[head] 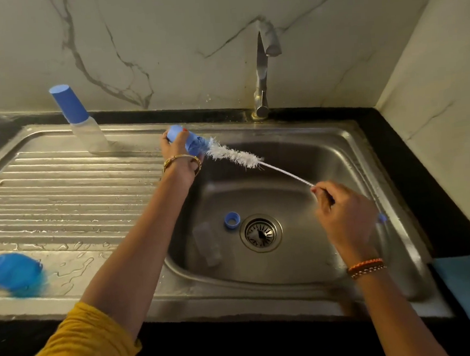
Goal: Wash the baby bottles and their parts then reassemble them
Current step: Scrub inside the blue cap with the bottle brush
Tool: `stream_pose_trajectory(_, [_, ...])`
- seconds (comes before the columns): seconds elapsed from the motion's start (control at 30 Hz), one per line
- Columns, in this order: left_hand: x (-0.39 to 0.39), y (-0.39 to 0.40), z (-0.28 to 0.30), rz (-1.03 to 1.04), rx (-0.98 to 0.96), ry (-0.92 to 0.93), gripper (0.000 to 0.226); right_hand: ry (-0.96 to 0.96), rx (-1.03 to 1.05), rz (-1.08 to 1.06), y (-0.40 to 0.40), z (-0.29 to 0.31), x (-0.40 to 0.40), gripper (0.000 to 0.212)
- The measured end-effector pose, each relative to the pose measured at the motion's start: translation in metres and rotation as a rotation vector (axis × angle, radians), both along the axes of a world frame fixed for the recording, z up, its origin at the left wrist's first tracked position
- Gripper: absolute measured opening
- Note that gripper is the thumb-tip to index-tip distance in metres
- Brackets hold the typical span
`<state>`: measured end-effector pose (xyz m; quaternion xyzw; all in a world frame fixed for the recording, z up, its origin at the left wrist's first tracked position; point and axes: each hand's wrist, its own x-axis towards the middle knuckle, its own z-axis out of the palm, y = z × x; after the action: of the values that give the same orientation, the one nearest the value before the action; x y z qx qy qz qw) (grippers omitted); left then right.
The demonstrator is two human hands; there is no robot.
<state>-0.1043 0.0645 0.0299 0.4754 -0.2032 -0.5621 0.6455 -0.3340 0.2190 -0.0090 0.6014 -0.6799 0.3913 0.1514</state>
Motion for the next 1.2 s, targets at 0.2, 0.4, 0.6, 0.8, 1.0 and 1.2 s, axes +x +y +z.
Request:
stream_pose_trajectory(0.2, [-0.003,-0.003,-0.006,-0.053,-0.089,-0.026,0.050,-0.952,0.897,0.122,-0.006,0.017,0.003,0.028])
stream_pose_trajectory(0.4, [0.002,-0.011,0.002,-0.142,-0.168,-0.011,0.032,-1.145,0.969,0.274,0.000,0.011,0.007,0.027])
stream_pose_trajectory(0.6, [0.006,-0.014,0.008,-0.034,-0.126,-0.058,0.031,-0.204,0.225,0.165,0.003,0.006,0.007,0.007])
stream_pose_trajectory(0.8, [0.007,-0.013,0.001,-0.049,-0.084,0.044,0.048,-0.177,-0.012,0.048,0.000,0.005,0.017,0.011])
stream_pose_trajectory(1.0, [0.009,-0.007,-0.009,-0.240,-0.210,0.203,0.051,-1.198,0.966,0.119,-0.009,0.015,0.017,0.033])
stream_pose_trajectory(1.2, [0.003,-0.014,-0.003,-0.100,-0.119,0.169,0.036,-0.930,0.808,0.230,-0.005,0.004,0.012,0.018])
